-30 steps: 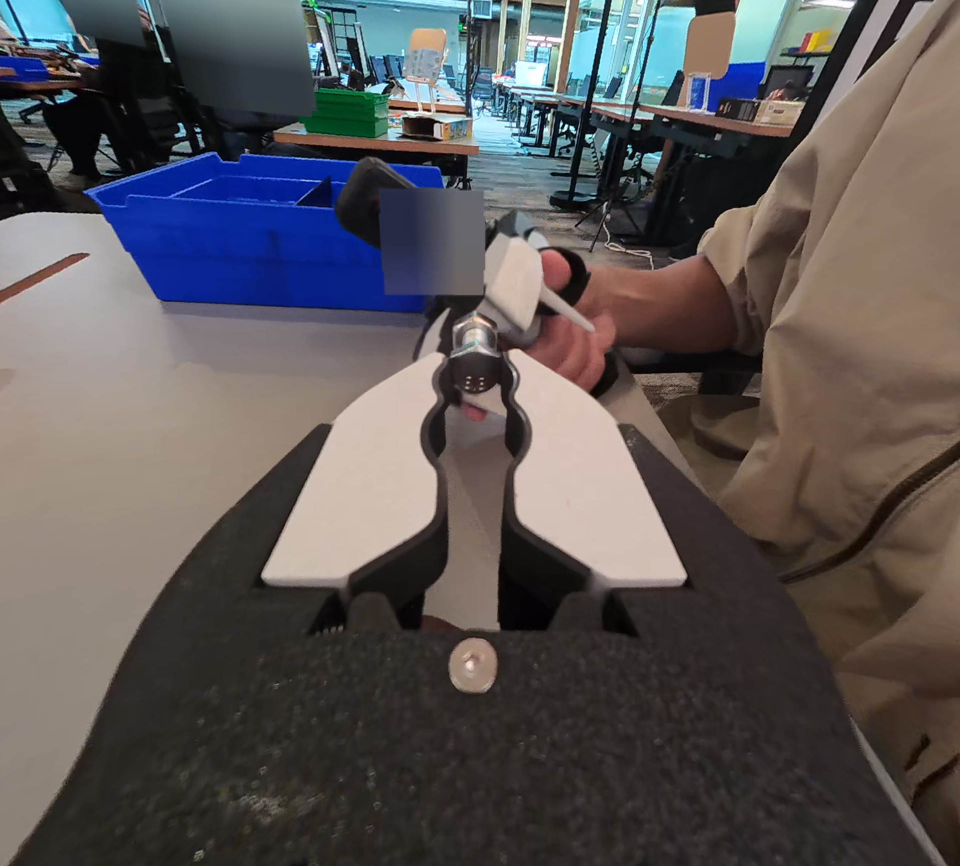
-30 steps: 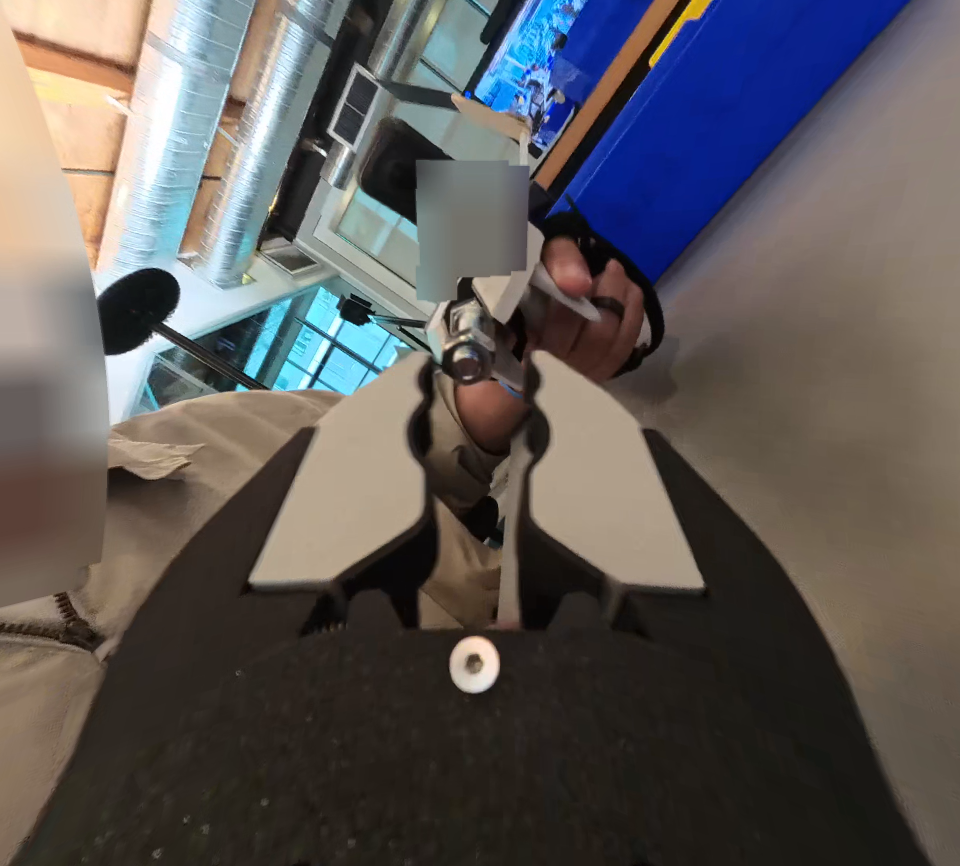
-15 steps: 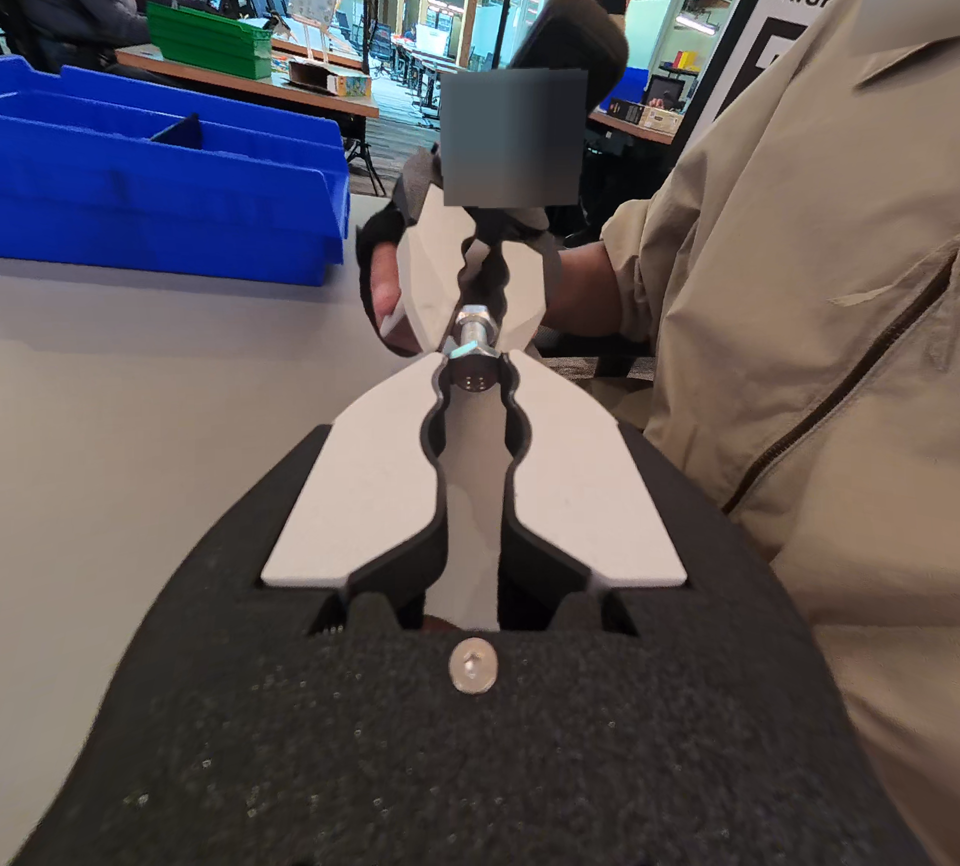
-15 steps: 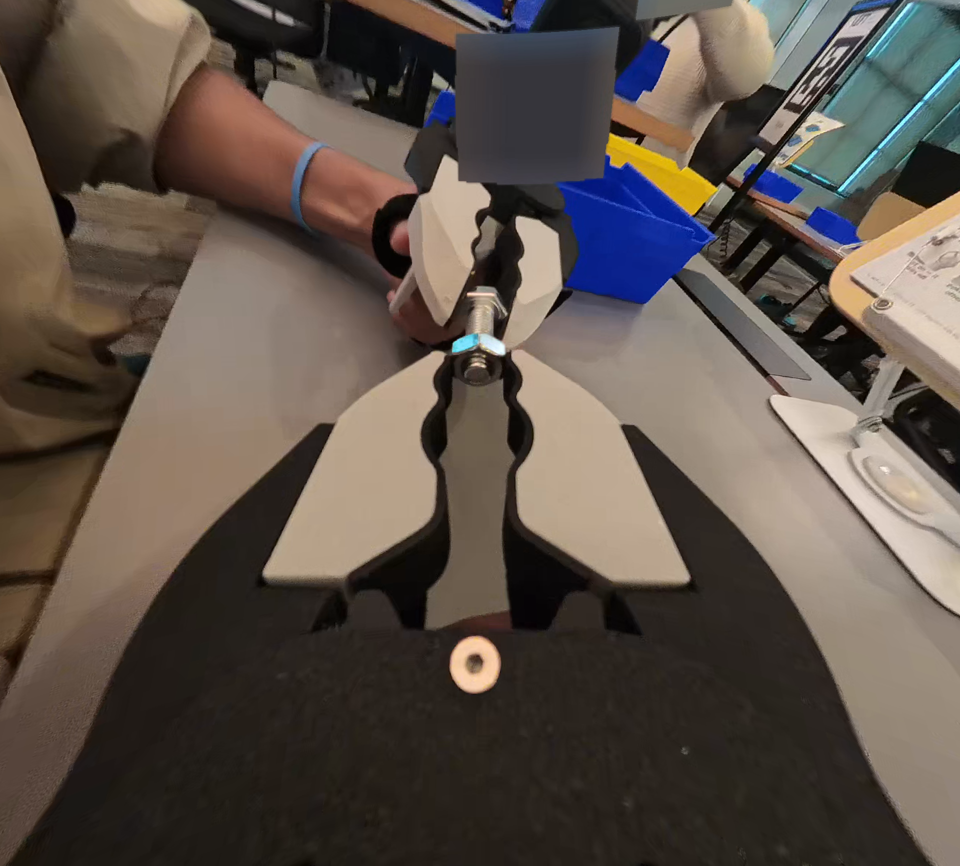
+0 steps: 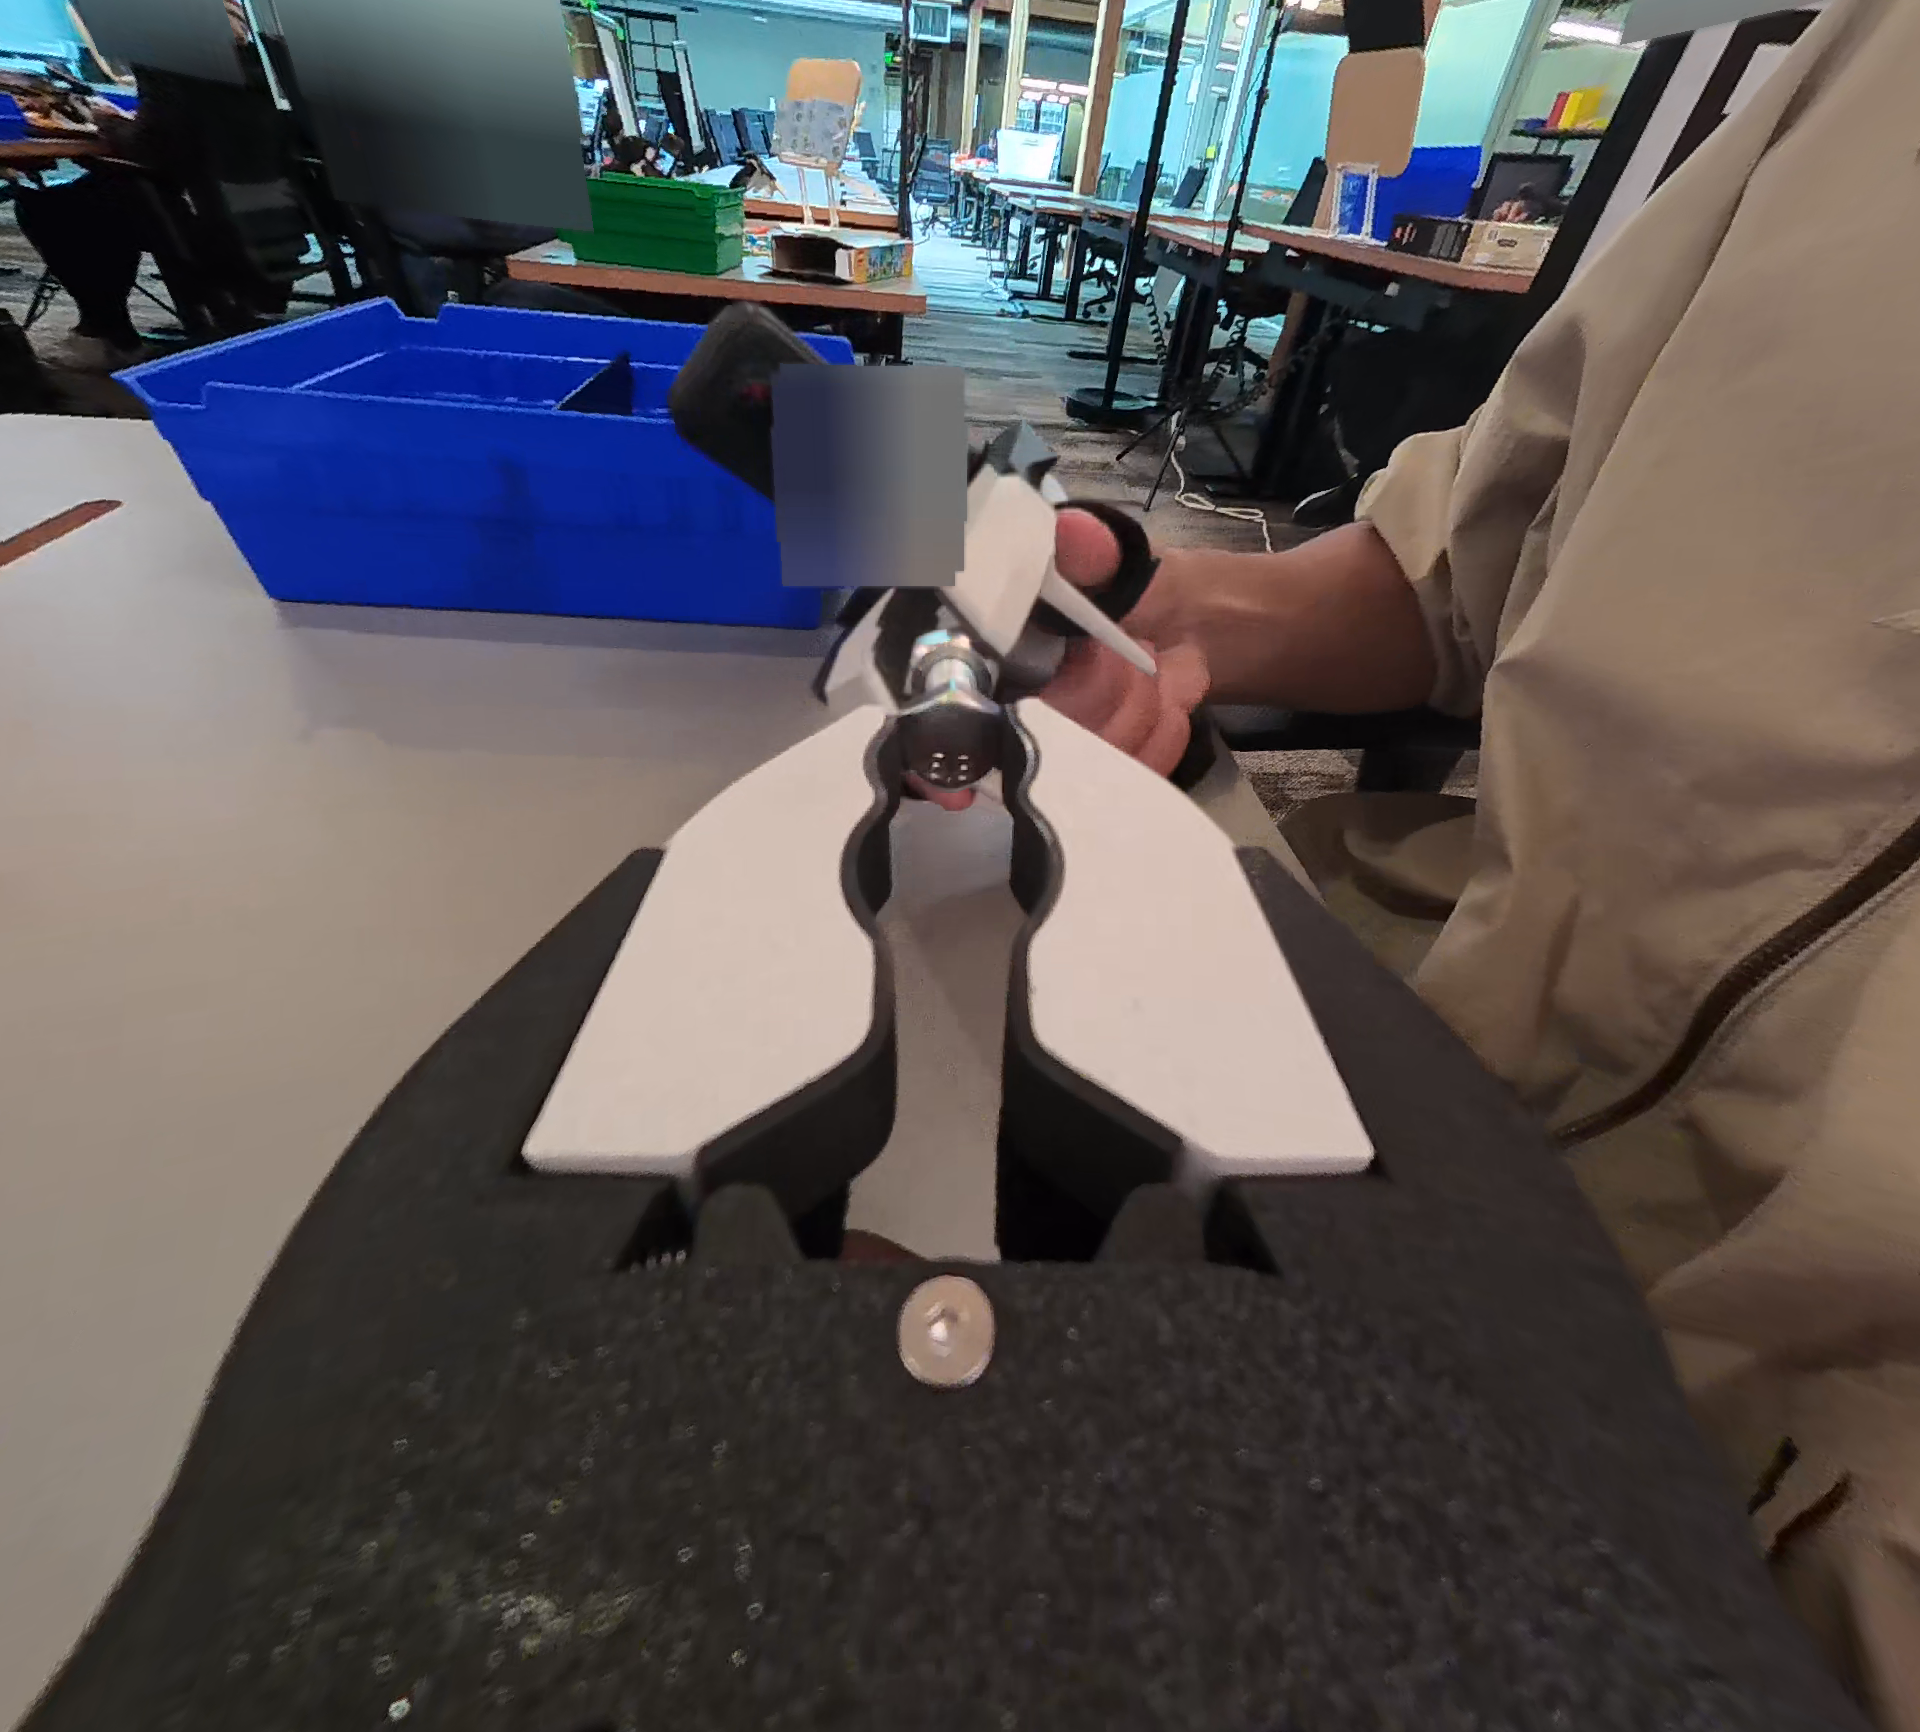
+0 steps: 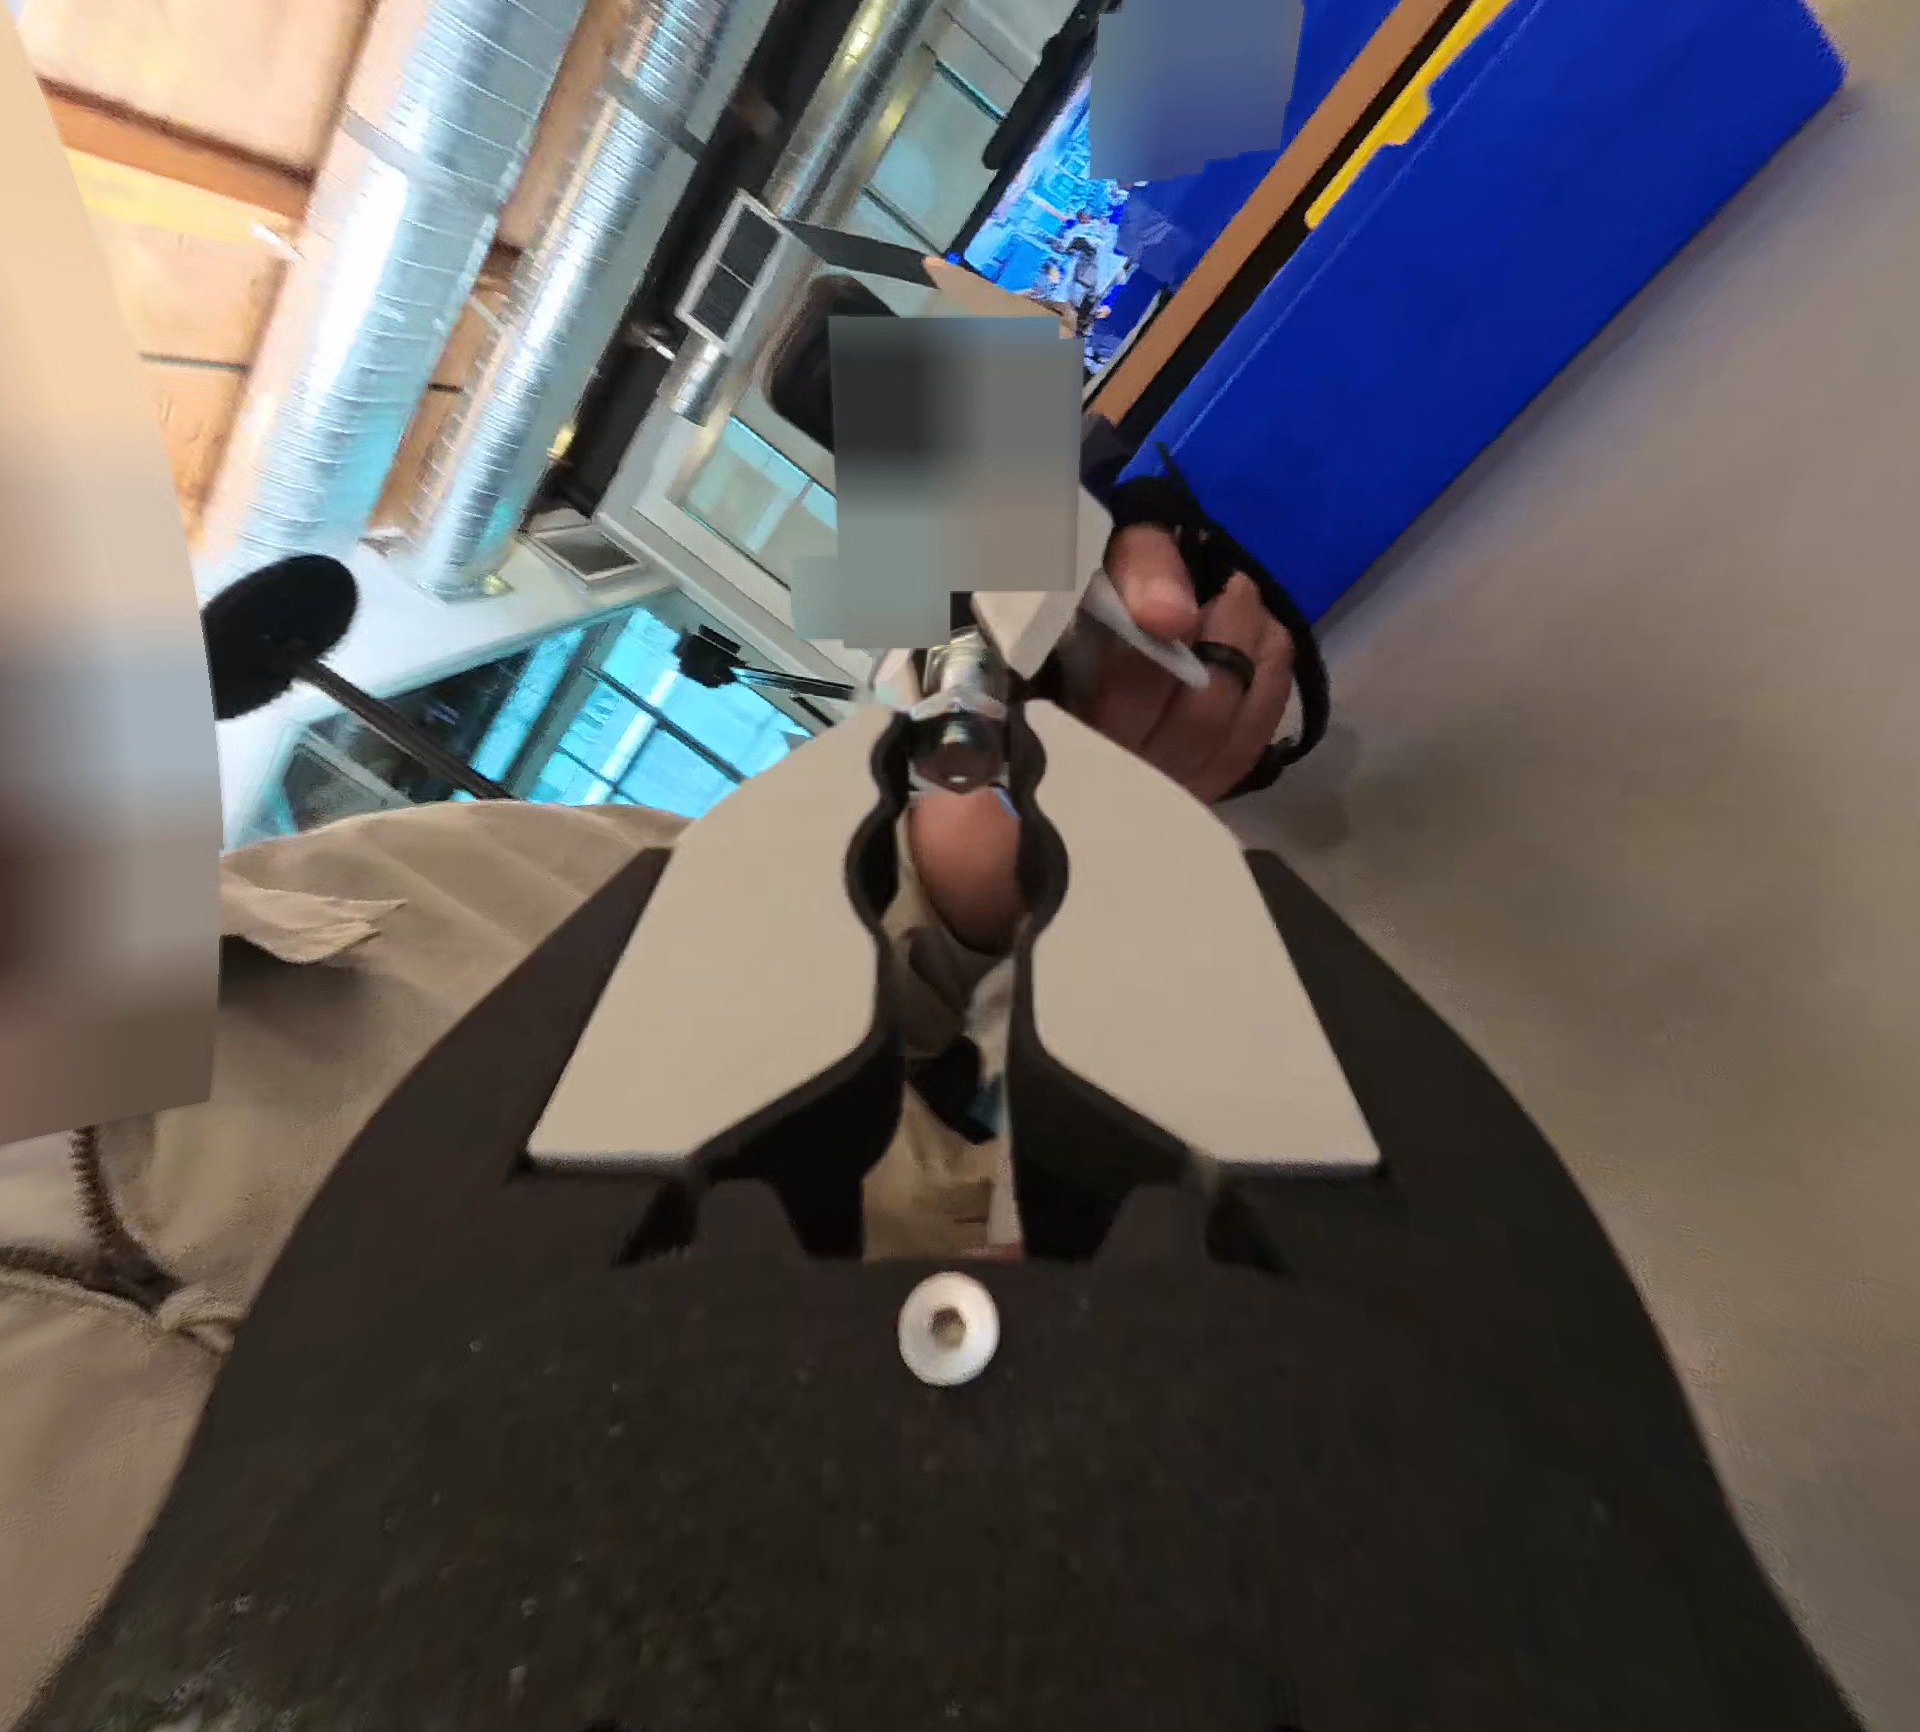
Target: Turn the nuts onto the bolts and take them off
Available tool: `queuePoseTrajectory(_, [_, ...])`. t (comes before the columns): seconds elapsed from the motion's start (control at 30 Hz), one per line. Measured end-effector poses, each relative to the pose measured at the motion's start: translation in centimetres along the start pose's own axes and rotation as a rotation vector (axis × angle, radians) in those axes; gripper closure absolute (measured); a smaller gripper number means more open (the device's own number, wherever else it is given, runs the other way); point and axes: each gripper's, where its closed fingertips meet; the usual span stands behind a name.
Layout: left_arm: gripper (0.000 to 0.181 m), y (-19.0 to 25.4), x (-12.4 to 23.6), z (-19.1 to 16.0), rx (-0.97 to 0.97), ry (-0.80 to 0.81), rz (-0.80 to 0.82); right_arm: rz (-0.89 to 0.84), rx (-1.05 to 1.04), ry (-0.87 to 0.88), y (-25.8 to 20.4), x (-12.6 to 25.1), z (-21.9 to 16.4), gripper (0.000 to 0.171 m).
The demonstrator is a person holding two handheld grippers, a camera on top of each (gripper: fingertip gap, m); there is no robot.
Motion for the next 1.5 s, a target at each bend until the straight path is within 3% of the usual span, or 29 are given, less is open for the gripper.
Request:
queuePoseTrajectory(0.13, [0.164, 0.3, -0.1, -0.1, 0.041, -0.004, -0.037, -0.108, 0.279, -0.062, 0.0, 0.0, -0.3, 0.154])
queuePoseTrajectory(0.33, [0.164, 1.7, -0.4, -0.4, 0.111, -0.016, -0.143, -0.327, 1.118, -0.249, -0.4, 0.5, -1.5, 0.153])
queuePoseTrajectory(0.4, [0.164, 1.9, -0.6, -0.5, 0.108, -0.022, -0.151, -0.352, 1.252, -0.277, -0.5, 0.7, -1.7, 0.154])
queuePoseTrajectory(0.47, [0.164, 2.1, -0.7, -0.5, 0.103, -0.019, -0.159, -0.342, 1.213, -0.259, -0.8, 0.8, -1.8, 0.153])
queuePoseTrajectory(0.5, [0.164, 2.0, -0.7, -0.5, 0.096, -0.017, -0.148, -0.311, 1.147, -0.227, -1.2, 0.8, -1.8, 0.145])
queuePoseTrajectory(0.6, [0.164, 1.2, -0.3, -0.4, 0.08, -0.005, -0.111, -0.225, 0.765, -0.183, -0.9, 0.7, -1.4, 0.107])
queuePoseTrajectory(0.63, [0.164, 0.9, -0.2, -0.1, 0.08, 0.012, -0.098, -0.184, 0.605, -0.162, -0.7, 0.6, -1.1, 0.104])
queuePoseTrajectory(0.77, [0.164, -0.2, 0.3, 0.1, 0.012, 0.011, -0.012, 0.007, 0.098, -0.027, -1.0, 0.5, 0.4, 0.117])
queuePoseTrajectory(0.93, [0.164, -0.4, -0.1, -0.4, -0.042, -0.025, 0.03, 0.014, -0.144, -0.018, 0.5, -0.1, -0.4, 0.151])
queuePoseTrajectory(1.07, [0.164, -0.2, 0.0, -0.4, 0.0, -0.021, -0.004, -0.042, 0.026, -0.044, 0.5, -0.3, -0.6, 0.151])
queuePoseTrajectory(1.33, [0.164, 1.6, -0.4, -0.5, 0.092, -0.019, -0.141, -0.319, 1.032, -0.265, 0.4, 0.3, -1.9, 0.151])
queuePoseTrajectory(1.43, [0.164, 2.0, -0.5, -0.3, 0.088, -0.004, -0.155, -0.29, 1.018, -0.21, -0.6, 0.4, -1.9, 0.147])
queuePoseTrajectory(1.5, [0.164, 1.5, -0.4, -0.3, 0.066, -0.003, -0.121, -0.227, 0.796, -0.141, -0.9, 0.4, -1.1, 0.121])
Point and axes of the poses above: each gripper's, where its closed fingertips meet, x back along the fingers, z out of its top, y = z × x across the jaws, and after that the axes turned 1 degree about -y, right-handed
